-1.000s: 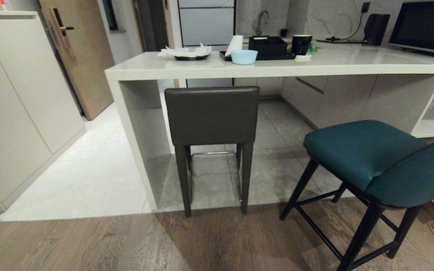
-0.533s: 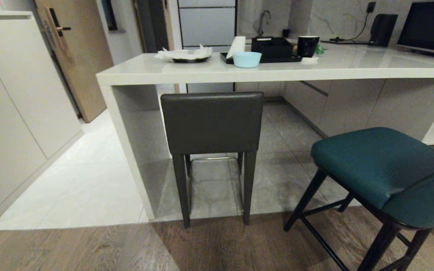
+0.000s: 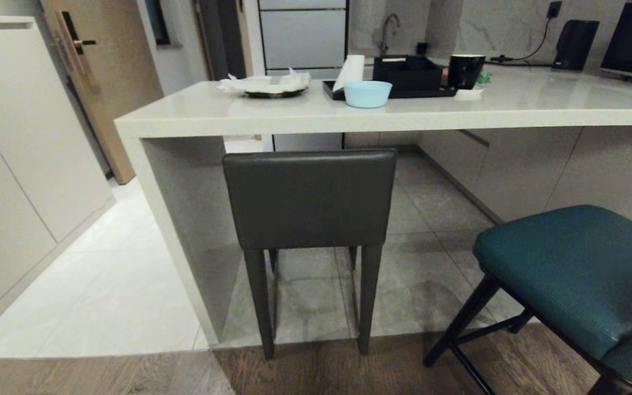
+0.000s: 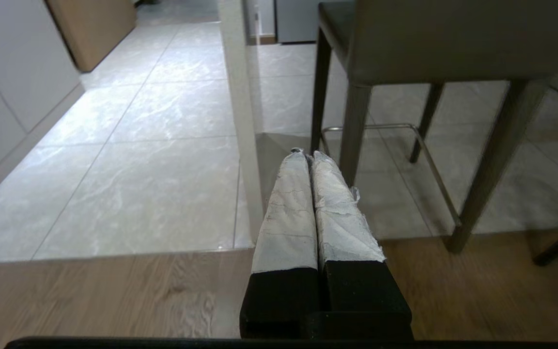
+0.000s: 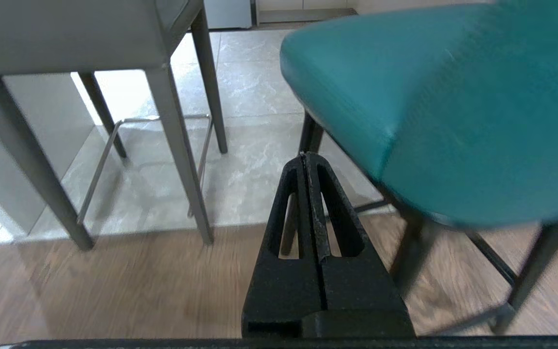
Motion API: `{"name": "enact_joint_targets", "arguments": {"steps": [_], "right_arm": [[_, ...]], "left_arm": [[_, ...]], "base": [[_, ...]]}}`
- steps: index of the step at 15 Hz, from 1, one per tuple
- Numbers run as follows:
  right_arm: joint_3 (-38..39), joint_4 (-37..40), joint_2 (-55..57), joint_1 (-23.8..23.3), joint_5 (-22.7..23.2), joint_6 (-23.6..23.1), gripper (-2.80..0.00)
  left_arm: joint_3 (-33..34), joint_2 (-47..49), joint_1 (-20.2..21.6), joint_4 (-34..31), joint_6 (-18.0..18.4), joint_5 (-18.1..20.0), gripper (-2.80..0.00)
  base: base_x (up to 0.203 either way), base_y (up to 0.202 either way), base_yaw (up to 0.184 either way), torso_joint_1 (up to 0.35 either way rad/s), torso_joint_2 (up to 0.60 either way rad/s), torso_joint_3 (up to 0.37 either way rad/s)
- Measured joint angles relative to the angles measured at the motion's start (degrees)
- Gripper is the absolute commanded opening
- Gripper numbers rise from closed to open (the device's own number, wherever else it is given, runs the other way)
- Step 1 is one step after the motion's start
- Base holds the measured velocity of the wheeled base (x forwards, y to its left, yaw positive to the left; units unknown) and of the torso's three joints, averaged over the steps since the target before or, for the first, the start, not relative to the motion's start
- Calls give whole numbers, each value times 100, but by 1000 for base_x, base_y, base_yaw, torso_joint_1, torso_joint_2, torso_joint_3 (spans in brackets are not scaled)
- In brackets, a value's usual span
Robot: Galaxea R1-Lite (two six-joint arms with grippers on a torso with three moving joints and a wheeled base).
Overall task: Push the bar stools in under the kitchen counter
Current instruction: Pull the gray chair out from under the dining table
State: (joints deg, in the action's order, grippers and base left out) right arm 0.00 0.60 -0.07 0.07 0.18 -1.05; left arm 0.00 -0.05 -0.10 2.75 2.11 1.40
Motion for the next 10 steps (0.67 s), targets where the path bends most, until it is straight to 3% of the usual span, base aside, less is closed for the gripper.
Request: {"name": "enact_joint_targets", "arguments": {"steps": [10], "right_arm": [[0, -7, 0, 0, -3, 31, -280]], "left_arm": [[0, -1, 0, 3, -10, 0, -280]], "base": [[194, 0, 2, 0, 2, 2]]}}
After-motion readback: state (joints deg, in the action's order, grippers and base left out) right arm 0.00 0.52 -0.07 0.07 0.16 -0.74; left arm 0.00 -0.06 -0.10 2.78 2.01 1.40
